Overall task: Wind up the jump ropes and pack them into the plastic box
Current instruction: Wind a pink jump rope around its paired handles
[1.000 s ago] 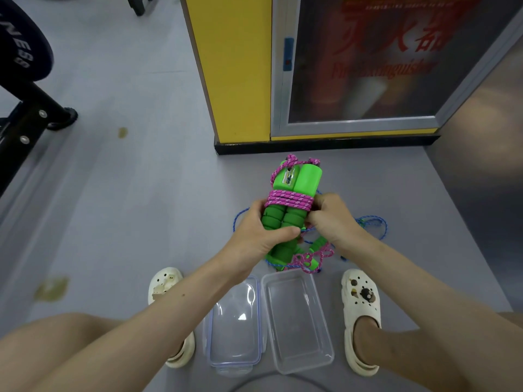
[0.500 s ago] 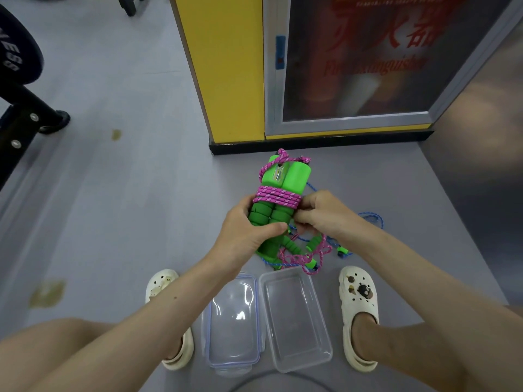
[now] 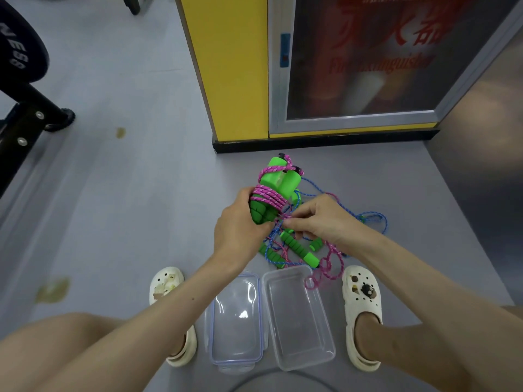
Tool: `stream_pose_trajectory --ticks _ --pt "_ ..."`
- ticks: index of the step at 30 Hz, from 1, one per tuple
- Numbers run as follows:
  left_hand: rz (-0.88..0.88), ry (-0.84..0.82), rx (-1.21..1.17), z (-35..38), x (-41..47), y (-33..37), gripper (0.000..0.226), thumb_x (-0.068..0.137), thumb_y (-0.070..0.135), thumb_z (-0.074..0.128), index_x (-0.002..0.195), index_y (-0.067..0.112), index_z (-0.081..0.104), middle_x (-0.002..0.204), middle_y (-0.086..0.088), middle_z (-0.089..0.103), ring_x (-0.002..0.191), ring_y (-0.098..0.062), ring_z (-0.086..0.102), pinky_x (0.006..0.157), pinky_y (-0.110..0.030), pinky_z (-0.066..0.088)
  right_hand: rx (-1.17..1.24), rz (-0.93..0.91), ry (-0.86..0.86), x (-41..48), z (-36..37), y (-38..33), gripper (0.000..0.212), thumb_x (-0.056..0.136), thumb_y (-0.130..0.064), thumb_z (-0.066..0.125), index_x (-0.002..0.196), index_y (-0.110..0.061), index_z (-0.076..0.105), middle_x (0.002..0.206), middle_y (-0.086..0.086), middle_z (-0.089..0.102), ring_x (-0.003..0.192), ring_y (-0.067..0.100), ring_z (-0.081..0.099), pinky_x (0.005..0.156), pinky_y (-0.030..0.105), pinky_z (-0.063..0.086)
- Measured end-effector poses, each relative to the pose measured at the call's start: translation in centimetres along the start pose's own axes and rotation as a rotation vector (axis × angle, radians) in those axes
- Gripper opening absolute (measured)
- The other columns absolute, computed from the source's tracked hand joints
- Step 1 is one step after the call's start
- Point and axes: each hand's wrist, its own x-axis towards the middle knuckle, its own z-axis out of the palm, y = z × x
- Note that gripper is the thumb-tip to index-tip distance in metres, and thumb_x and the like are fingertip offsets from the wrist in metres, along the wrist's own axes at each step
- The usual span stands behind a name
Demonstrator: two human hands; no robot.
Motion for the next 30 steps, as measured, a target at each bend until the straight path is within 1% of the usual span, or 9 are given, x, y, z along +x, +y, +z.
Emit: stream_pose_trajectory --ticks 3,5,7,11,14,16,19,24,30 --pt "0.048 0.042 0.154 0.2 -0.5 0.3 0.051 0.079 0.023 0.072 0.125 0.025 0.048 0.098 0.001 0.068 0.086 -0.025 0.062 0.07 -0.034 0.049 -0.018 -0.018 -0.002 0.0 0.8 0.0 0.021 0.088 -0.017 0.065 0.081 0.002 0.073 0.058 0.005 0.06 0.044 0.001 0.043 0.048 0.009 0.035" --pt "0.134 0.084 0.236 0.4 -1.0 0.3 0.047 0.082 0.023 0.07 0.123 0.024 0.048 0.095 0.002 0.067 0.083 -0.025 0.062 0.065 -0.032 0.045 -0.014 -0.006 -0.015 0.1 1.5 0.0 0.024 0.093 -0.015 0.058 0.085 0.004 0.071 0.061 0.008 0.06 0.046 0.006 0.042 0.044 0.011 0.034" --pt "0.206 0.09 0.265 0.5 -1.3 0.2 0.043 0.083 0.02 0.068 0.122 0.023 0.048 0.096 0.005 0.065 0.081 -0.023 0.061 0.061 -0.03 0.04 0.04 0.013 -0.024 0.2 1.8 0.0 0.032 0.097 -0.013 0.049 0.075 0.003 0.066 0.06 0.012 0.058 0.041 0.007 0.037 0.041 0.014 0.031" --pt "0.168 -0.06 0.012 0.7 -1.4 0.4 0.066 0.078 0.002 0.064 0.133 0.031 0.04 0.105 0.013 0.059 0.089 -0.012 0.058 0.067 -0.02 0.04 0.099 0.01 0.029 0.3 1.6 -0.1 0.041 0.101 -0.014 0.042 0.062 -0.006 0.055 0.037 -0.006 0.05 0.031 0.003 0.033 0.039 0.012 0.028" --pt "0.158 -0.208 -0.236 0.5 -1.5 1.2 0.076 0.079 -0.005 0.063 0.131 0.041 0.035 0.105 0.016 0.059 0.09 0.001 0.059 0.067 -0.009 0.044 0.104 -0.002 0.067 0.8 1.5 0.4 0.036 0.099 -0.019 0.047 0.07 -0.002 0.06 0.053 0.008 0.053 0.037 0.006 0.035 0.043 0.015 0.03" --pt "0.139 -0.266 -0.335 0.4 -1.5 1.6 0.078 0.082 -0.009 0.058 0.127 0.048 0.031 0.103 0.017 0.059 0.086 0.007 0.06 0.065 -0.011 0.049 0.103 -0.002 0.072 0.8 1.5 0.7 0.035 0.098 -0.023 0.049 0.08 0.002 0.065 0.064 0.014 0.053 0.045 0.01 0.035 0.048 0.019 0.03" --pt "0.056 -0.339 -0.459 0.7 -1.2 1.4 0.077 0.09 -0.005 0.05 0.136 0.05 0.023 0.111 0.017 0.059 0.095 0.006 0.06 0.078 -0.02 0.055 0.144 -0.032 0.078 0.6 1.4 0.6 0.039 0.098 -0.028 0.048 0.09 0.006 0.066 0.057 0.003 0.051 0.042 0.003 0.035 0.045 0.013 0.03" --pt "-0.029 -0.399 -0.533 1.3 -1.1 0.9 0.082 0.096 0.008 0.051 0.148 0.047 0.002 0.14 0.004 0.044 0.123 -0.012 0.052 0.099 -0.036 0.048 0.12 -0.074 0.117 0.7 1.2 0.0 0.046 0.098 -0.031 0.048 0.076 0.008 0.061 0.044 -0.004 0.041 0.036 0.003 0.03 0.052 0.024 0.033" --pt "-0.021 -0.368 -0.334 1.7 -1.4 0.9 0.087 0.092 0.015 0.057 0.144 0.055 -0.001 0.125 -0.002 0.036 0.124 -0.018 0.037 0.106 -0.04 0.039 0.04 -0.124 0.123 0.5 1.4 0.2 0.036 0.09 -0.032 0.061 0.07 -0.002 0.064 0.043 -0.009 0.043 0.039 0.002 0.036 0.046 0.014 0.031"
